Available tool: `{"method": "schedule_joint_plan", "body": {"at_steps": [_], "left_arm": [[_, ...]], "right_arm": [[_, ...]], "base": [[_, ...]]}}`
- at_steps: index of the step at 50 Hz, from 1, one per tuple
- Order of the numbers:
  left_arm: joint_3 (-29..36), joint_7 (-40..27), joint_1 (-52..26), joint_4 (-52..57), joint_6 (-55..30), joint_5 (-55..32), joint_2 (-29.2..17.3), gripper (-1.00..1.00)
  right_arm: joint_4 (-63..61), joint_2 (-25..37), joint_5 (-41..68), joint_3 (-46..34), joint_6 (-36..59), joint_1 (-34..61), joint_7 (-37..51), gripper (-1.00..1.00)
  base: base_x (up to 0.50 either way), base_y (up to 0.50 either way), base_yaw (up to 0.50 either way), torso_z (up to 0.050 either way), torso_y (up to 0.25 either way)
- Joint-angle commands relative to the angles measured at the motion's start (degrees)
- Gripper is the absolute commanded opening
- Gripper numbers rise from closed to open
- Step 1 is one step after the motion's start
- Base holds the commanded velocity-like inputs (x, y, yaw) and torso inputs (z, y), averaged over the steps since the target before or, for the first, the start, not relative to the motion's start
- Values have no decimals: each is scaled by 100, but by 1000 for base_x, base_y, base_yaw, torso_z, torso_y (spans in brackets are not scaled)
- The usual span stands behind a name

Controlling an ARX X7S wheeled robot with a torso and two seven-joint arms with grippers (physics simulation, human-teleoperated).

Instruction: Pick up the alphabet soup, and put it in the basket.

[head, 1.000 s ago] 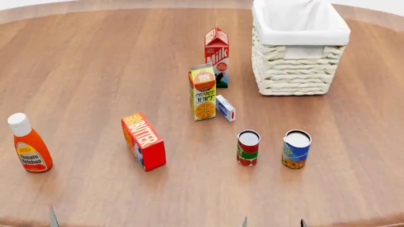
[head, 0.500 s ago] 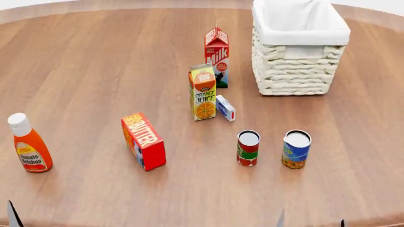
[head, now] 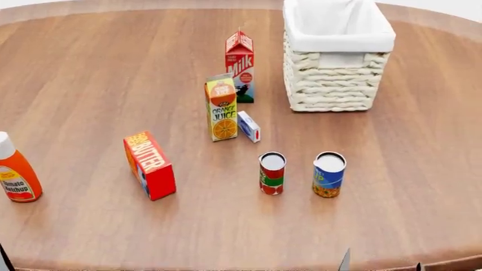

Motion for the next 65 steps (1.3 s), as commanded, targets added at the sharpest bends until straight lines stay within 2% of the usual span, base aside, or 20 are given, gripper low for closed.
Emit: {"method": "schedule_joint_plan", "body": {"at_steps": [1,65], "left_arm": [[32,-50,16,9,99,-57,-44,100],[258,-342,135,91,372,-47,-218,100]], "right_arm": [[36,47,80,-8,3,30,52,100],[211,212,-152,-424,-378,42,254,100]], "base": [[-43,-180,0,0,0],[-22,-224,0,0,0]]}}
